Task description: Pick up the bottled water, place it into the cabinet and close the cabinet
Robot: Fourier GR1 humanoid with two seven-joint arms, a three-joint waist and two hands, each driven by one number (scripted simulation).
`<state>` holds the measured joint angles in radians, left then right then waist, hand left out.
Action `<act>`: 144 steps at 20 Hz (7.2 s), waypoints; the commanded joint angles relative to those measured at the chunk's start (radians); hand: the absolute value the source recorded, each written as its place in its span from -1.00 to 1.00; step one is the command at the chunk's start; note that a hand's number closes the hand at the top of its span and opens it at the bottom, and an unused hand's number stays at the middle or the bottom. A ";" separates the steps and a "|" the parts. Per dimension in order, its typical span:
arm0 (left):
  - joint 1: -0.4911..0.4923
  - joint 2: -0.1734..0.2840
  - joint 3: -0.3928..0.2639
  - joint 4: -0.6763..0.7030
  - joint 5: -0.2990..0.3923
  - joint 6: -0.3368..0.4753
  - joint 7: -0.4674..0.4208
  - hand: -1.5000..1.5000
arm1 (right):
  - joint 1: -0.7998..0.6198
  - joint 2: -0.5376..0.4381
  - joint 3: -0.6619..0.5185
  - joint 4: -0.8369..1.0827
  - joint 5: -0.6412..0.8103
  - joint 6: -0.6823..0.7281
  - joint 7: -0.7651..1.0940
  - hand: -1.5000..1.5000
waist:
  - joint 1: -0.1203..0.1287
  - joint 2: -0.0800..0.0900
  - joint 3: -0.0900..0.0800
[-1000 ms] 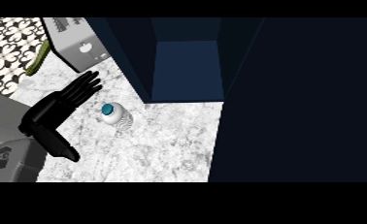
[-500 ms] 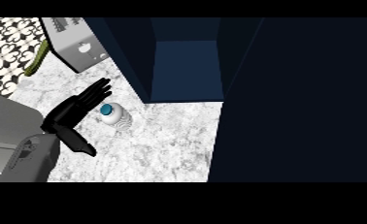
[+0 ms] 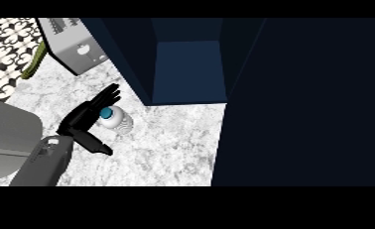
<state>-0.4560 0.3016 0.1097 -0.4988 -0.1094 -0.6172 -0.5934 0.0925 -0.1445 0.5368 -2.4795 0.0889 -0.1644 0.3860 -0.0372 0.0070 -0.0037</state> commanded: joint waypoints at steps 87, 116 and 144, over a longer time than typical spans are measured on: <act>-0.484 -0.302 -0.406 0.064 0.660 1.241 0.042 1.00 | 0.202 -0.208 -0.058 -0.149 -0.116 -0.065 -0.121 -1.00 | -0.007 0.002 0.004; -0.701 -0.281 -0.310 0.394 0.650 1.168 -0.092 -1.00 | 0.240 -0.202 -0.096 -0.104 -0.165 0.017 -0.225 -1.00 | -0.038 0.019 0.003; -0.353 -0.288 -0.458 -0.260 0.741 0.892 0.048 1.00 | 0.257 -0.168 -0.041 -0.107 -0.043 0.010 -0.202 -1.00 | 0.050 -0.018 0.003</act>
<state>-0.9164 0.0039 -0.3192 -0.6122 0.6478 0.2564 -0.5889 0.3313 -0.3078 0.4697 -2.4835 -0.0051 -0.1457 0.1268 -0.0051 -0.0075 0.0000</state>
